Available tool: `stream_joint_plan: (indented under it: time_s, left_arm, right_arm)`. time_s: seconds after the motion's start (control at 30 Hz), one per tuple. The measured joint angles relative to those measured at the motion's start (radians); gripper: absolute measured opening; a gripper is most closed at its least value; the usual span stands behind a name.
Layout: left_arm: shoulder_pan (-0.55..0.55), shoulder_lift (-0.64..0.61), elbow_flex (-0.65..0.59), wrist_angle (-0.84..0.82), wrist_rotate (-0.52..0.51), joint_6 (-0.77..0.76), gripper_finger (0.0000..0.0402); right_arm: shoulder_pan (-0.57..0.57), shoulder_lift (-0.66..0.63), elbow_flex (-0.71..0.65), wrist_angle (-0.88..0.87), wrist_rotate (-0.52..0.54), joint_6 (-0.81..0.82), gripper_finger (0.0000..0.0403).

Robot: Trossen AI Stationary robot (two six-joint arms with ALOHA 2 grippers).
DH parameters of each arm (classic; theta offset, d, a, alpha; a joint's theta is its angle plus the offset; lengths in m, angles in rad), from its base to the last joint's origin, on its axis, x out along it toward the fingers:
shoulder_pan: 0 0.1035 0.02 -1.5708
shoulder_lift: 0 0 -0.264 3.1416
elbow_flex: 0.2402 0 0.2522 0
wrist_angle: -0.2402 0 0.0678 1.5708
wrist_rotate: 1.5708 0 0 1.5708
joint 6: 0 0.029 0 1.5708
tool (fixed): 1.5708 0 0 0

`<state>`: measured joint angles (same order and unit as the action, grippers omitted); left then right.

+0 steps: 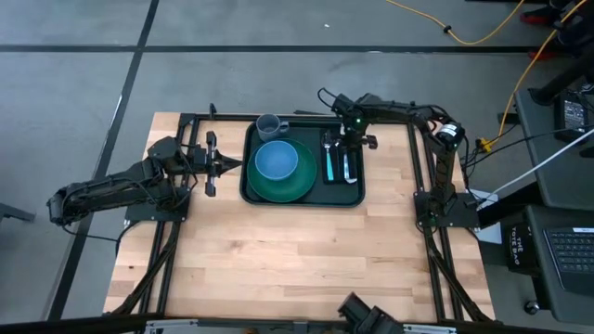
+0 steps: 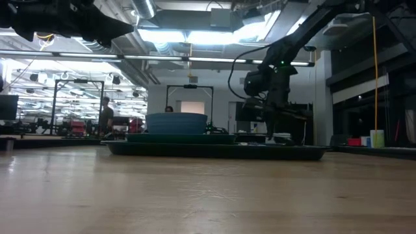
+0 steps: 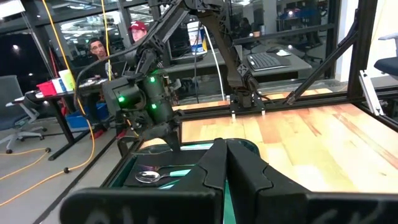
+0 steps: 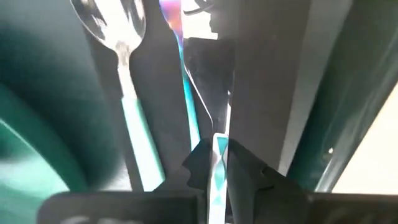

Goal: Set up tray
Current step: Put the blue patterned table knife on top of the table napkin on the black tray

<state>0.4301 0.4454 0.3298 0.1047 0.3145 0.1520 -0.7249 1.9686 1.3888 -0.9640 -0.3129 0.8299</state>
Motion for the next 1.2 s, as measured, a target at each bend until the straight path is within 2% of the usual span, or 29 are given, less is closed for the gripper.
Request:
stream_joint_plan:
  time_s: [0.13, 0.43, 0.67, 1.2]
  left_arm:
    - [0.0, 0.0, 0.0, 0.0, 0.0, 0.0, 0.0007]
    - [0.0, 0.0, 0.0, 0.0, 0.0, 0.0, 0.0004]
    - [0.0, 0.0, 0.0, 0.0, 0.0, 0.0, 0.0008]
    - [0.0, 0.0, 0.0, 0.0, 0.0, 0.0, 0.0008]
  right_arm:
    - [-0.006, 0.0, 0.002, 0.001, 0.061, 0.018, 0.0032]
    - [-0.007, 0.0, -0.041, 0.034, 0.107, 0.057, 0.0033]
    - [-0.007, 0.0, -0.07, 0.115, 0.102, 0.081, 0.0032]
    - [-0.007, 0.0, -0.096, 0.109, 0.1, 0.057, 0.0047]
